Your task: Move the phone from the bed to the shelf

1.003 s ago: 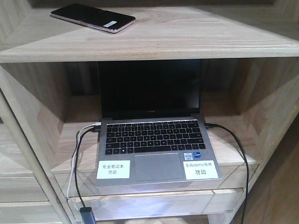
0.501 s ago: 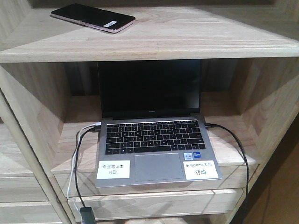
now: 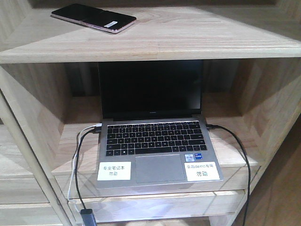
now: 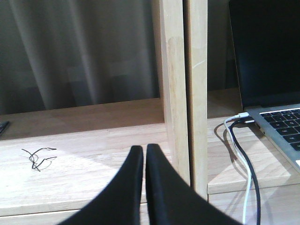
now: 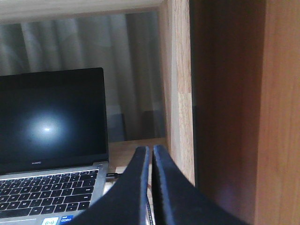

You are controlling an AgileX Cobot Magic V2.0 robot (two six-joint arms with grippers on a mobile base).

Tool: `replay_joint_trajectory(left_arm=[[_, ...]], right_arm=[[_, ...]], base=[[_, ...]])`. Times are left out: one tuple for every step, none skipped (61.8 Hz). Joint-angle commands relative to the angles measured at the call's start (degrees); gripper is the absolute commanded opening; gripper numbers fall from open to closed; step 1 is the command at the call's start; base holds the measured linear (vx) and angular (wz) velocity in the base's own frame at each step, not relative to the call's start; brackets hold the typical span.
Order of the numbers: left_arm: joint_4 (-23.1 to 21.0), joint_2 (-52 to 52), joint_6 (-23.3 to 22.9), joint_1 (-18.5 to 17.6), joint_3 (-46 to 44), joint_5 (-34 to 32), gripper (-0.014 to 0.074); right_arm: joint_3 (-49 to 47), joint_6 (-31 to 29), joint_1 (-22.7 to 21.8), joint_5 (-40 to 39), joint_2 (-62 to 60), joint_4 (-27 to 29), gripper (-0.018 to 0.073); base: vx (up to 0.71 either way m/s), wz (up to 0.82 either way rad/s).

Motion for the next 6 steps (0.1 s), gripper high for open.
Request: replay_joint_trajectory(left_arm=[[-0.5, -0.8, -0.3, -0.2, -1.2, -4.1, 0.0001], [-0.5, -0.8, -0.3, -0.2, -1.2, -4.1, 0.0001], [-0.5, -0.8, -0.3, -0.2, -1.2, -4.1, 0.0001], [-0.5, -0.8, -0.3, -0.2, -1.2, -4.1, 0.0001], [-0.5, -0.8, -0.3, -0.2, -1.2, -4.1, 0.0001], [-0.5, -0.8, -0.3, -0.2, -1.2, -4.1, 0.0001]], right_arm=[[0.3, -0.8, -0.2, -4.8, -0.8, -0.6, -0.0005], [0.3, -0.8, -0.2, -4.8, -0.8, -0.6, -0.0005], [0.3, -0.8, -0.2, -4.8, -0.8, -0.6, -0.0005], [0.3, -0.8, -0.2, -4.8, -0.8, -0.6, -0.0005], [0.3, -0.8, -0.2, -4.8, -0.8, -0.6, -0.0005], [0.3, -0.8, -0.2, -4.8, -0.8, -0.6, -0.0005]], base=[[0.0, 0.0], [0.0, 0.0], [0.0, 0.0], [0.0, 0.0], [0.0, 0.0], [0.0, 0.0]])
